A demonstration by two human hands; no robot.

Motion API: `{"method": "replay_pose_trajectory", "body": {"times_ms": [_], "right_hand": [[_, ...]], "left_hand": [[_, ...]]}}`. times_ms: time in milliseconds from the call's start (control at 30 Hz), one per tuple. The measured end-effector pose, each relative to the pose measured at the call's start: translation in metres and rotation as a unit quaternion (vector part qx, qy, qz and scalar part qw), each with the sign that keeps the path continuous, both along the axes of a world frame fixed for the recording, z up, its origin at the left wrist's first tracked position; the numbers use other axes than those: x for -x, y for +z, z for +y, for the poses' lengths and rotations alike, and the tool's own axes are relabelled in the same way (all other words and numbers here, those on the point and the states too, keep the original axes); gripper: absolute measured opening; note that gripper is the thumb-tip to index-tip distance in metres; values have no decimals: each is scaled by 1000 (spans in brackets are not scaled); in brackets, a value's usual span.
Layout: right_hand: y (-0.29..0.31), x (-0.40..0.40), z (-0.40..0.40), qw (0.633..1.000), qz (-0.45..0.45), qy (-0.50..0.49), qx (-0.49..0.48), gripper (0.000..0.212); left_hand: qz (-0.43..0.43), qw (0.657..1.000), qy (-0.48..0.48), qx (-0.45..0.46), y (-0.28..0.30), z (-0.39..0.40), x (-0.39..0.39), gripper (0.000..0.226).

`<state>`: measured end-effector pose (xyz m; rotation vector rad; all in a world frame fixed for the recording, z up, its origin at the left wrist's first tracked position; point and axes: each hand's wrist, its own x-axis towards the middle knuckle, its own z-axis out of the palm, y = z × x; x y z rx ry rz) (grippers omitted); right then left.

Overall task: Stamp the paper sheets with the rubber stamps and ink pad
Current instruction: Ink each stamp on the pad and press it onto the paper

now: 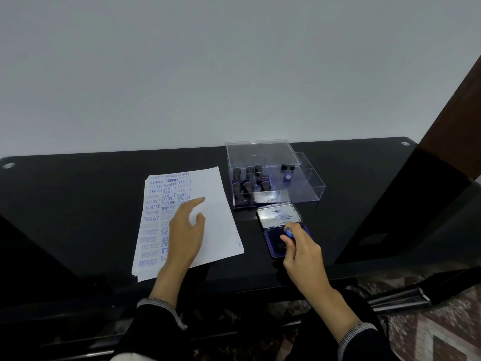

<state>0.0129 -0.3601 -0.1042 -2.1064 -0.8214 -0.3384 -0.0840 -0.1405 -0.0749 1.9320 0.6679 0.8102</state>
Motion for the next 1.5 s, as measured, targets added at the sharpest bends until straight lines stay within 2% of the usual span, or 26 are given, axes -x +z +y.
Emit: {"method": "replay_pose_trajectory", "body": {"times_ms": [133,267,333,433,567,733,900,1033,1200,1400,1500], "right_hand": [[0,0,3,1000,-5,-19,6,21],[-1,-1,4,1000,11,-27,-6,18],[-2,0,4,1000,10,-25,-1,18],[-2,0,4,1000,11,-29,-4,18],[-3,-1,4,999,20,-39,-8,18],[-4,3,6,998,-25,-34,40,29],[-2,2,7,999,-14,-46,8,26],[-5,2,8,998,-25,-39,35,29],[-2,1,7,999,5,-45,0,22],[-7,0,9,999,-35,-22,31,29],[-3,1,10,999,-16,-28,6,28]], "left_hand": [[75,994,62,-47,-10,32,17,33],[191,963,141,-128,-20,61,33,39],[270,940,151,-142,-23,71,40,57],[355,917,110,-144,-27,82,50,89],[416,892,57,-170,-33,89,58,103],[430,884,53,-175,-34,86,57,111],[383,910,99,-121,-29,86,55,131],[338,929,120,-85,-27,86,54,127],[335,928,129,-97,-30,84,55,123],[334,927,133,-103,-30,82,55,122],[327,929,136,-106,-31,82,55,121]]}}
